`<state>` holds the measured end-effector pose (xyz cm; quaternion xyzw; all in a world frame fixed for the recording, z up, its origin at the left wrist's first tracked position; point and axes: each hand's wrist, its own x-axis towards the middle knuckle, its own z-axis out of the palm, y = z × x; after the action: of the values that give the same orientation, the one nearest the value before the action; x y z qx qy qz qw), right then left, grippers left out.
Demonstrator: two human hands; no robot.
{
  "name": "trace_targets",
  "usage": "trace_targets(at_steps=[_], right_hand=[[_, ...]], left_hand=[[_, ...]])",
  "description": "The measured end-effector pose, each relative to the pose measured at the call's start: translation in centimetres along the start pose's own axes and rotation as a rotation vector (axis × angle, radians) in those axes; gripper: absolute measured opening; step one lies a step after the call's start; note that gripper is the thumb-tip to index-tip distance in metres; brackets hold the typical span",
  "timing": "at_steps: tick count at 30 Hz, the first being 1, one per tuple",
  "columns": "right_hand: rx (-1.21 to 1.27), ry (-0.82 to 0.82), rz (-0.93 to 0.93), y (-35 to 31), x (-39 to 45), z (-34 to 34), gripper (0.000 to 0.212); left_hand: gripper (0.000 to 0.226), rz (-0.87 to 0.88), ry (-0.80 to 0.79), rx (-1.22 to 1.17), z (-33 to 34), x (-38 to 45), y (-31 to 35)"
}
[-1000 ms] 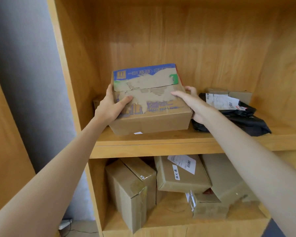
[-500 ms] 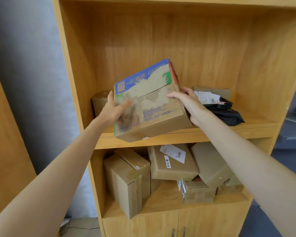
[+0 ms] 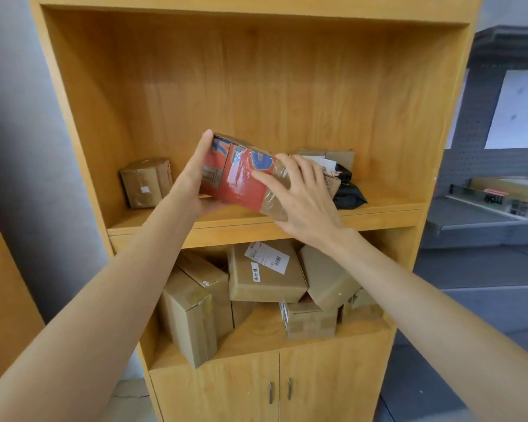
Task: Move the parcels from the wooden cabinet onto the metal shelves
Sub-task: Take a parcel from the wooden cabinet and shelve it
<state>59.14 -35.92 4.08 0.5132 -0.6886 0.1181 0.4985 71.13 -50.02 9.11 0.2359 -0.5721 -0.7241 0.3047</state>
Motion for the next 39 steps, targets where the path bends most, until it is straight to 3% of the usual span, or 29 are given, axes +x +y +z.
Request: trace_targets(at_steps=[6,10,12,15,18,21,23,26,30,33,39], right_hand=[[-0.099,-0.001,-0.156,1.6,-2.4,-0.2,0.089],[-0.004,0.0,-0.128,2.4,-3.2,-0.4,0.087],[0.146,0.026,0.055,2.7,-3.1,-0.8,0.082],[0.402,0.028,0.529,3.7,-2.8,-2.1,0.078],[0.955,-0.174,0.99,5.4,-2.5,-2.2,0.083],[1.33,-0.377,1.255,6.0,-2.1,-1.4,0.094],[1.397,-0.471,1.287,5.9,-2.0,-1.0,0.095],[1.483,-0.501,1.312,5.8,-2.0,-0.5,0.088],[1.519,-0.406,1.33,5.3,-1.7,-0.1,0.079],[1.491,-0.315,1.329,5.1,-1.1,-0.2,0.069],[1.385,-0.232,1.201,5.6,-0.7,0.6,0.082]], left_hand=[[0.05,-0.088,0.005,-0.062,1.4,-1.3,-2.0],[0.057,-0.038,0.056,-0.106,1.9,-1.5,-3.3],[0.061,0.031,0.126,-0.104,1.6,-1.4,-3.9],[0.066,0.129,0.134,-0.115,0.6,-1.0,-4.5],[0.063,0.184,0.086,-0.146,-0.3,-0.6,-4.9],[0.031,0.207,0.043,-0.21,-0.4,-0.5,-5.3],[0.019,0.205,0.013,-0.258,-0.3,-0.5,-5.5],[0.026,0.207,-0.05,-0.275,-0.2,-0.3,-5.5],[0.043,0.202,-0.095,-0.241,-0.8,0.5,-5.2],[0.04,0.178,-0.078,-0.135,-1.6,1.2,-4.8],[0.042,0.106,-0.162,0.082,-2.4,2.7,-4.4]])
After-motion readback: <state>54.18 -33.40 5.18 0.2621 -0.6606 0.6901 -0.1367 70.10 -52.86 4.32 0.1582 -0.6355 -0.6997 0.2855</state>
